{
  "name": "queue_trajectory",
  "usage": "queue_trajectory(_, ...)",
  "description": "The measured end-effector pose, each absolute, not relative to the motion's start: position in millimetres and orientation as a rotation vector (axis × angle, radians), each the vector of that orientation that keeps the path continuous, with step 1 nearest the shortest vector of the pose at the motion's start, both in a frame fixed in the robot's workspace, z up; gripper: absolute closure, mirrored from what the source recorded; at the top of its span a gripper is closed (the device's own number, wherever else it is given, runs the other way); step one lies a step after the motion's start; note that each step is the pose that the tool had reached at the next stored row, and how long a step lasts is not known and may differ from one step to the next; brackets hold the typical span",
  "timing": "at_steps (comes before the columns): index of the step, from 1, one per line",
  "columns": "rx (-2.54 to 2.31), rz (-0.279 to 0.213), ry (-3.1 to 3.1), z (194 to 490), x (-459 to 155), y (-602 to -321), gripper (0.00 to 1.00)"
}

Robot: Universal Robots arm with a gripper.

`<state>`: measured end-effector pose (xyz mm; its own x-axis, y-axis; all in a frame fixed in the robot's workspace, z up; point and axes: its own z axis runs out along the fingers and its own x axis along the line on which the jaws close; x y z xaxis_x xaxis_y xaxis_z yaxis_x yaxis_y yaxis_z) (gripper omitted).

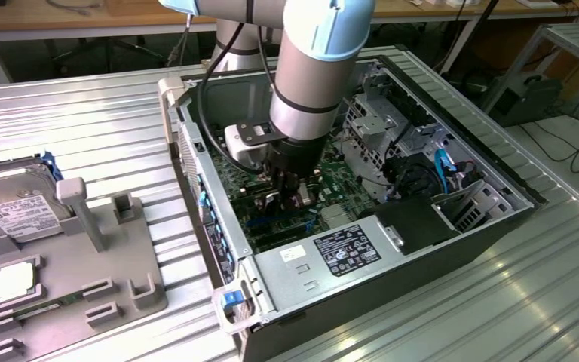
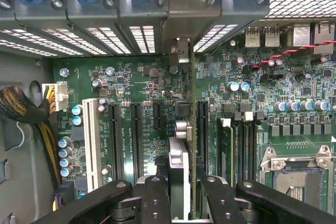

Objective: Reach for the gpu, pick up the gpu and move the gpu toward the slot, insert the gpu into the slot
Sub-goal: 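Insert the gpu into the slot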

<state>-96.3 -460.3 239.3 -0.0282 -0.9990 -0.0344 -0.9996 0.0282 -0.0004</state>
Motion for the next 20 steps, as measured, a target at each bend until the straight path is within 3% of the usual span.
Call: queue_trajectory(20,-2.166,0.017,2.223,236.9,-99.6,-459.2,0.72)
